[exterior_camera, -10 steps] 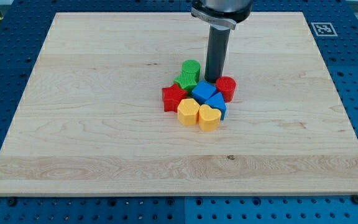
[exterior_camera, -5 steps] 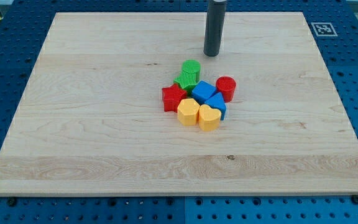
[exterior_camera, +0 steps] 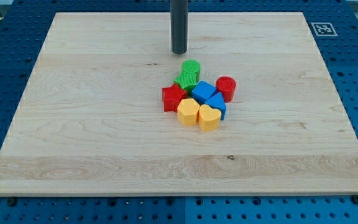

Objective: Point at green circle

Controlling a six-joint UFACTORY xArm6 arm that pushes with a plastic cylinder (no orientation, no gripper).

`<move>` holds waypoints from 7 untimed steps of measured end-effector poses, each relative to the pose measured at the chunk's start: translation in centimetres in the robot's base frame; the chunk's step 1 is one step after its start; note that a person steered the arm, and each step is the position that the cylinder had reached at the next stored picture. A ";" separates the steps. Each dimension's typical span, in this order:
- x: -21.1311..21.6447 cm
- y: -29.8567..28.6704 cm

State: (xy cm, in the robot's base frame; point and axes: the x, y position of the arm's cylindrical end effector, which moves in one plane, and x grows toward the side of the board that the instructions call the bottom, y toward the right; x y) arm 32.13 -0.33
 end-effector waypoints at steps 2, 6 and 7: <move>-0.1 -0.7; 3.2 1.8; 3.9 -0.5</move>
